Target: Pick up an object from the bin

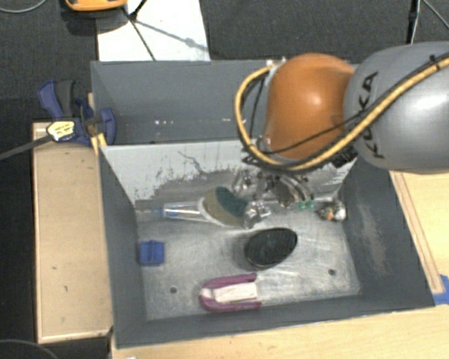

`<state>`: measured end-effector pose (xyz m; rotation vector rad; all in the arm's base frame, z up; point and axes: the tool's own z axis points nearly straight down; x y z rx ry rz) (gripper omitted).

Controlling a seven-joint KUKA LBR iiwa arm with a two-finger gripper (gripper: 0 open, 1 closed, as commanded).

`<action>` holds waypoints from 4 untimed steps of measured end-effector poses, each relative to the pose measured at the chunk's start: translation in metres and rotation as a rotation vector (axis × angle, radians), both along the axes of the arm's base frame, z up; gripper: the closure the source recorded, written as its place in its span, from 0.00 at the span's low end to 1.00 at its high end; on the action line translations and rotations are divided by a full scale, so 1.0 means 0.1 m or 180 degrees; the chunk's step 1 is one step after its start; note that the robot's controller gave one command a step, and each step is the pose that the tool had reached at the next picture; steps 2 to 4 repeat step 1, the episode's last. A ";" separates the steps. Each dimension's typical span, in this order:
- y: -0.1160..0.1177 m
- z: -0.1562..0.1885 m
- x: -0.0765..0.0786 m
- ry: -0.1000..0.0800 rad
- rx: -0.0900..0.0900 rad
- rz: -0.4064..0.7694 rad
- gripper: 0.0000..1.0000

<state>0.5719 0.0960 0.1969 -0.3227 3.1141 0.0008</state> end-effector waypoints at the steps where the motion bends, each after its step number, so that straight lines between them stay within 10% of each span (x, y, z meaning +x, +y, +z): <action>1: 0.00 0.50 0.00 0.0005 0.0003 -0.0138 1.00; 4: 0.00 0.50 0.00 0.0005 0.0003 -0.0138 1.00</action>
Offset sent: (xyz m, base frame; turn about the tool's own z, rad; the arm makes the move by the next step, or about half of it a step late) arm -0.0015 0.0003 0.0463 0.0432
